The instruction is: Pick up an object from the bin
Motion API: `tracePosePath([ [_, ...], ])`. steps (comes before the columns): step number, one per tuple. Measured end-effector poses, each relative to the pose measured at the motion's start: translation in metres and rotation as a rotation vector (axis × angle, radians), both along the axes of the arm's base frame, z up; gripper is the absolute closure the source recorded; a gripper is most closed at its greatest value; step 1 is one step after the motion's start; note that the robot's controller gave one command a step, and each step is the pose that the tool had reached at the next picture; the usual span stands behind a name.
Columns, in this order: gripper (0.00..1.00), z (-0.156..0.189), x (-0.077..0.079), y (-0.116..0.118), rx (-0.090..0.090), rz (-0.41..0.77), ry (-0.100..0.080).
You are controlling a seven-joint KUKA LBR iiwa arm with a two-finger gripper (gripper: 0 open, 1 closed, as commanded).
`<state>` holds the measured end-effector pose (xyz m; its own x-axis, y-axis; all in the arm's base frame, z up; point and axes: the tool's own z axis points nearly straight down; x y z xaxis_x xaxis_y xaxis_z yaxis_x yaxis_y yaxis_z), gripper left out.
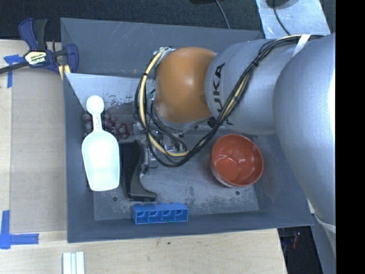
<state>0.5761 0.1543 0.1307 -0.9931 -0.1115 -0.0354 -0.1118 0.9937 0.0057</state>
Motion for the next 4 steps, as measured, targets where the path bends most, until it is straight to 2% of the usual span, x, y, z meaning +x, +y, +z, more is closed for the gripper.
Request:
tracePosePath([
  [1,0.0,-0.038,-0.018,0.027,0.013,-0.03,-0.012],
  [2,0.0,-0.042,-0.005,0.046,0.01,-0.046,-0.014],
  [3,0.0,-0.047,-0.002,0.035,0.013,0.23,-0.028],
  [4,0.0,-0.06,-0.056,0.06,0.006,0.13,-0.017],
])
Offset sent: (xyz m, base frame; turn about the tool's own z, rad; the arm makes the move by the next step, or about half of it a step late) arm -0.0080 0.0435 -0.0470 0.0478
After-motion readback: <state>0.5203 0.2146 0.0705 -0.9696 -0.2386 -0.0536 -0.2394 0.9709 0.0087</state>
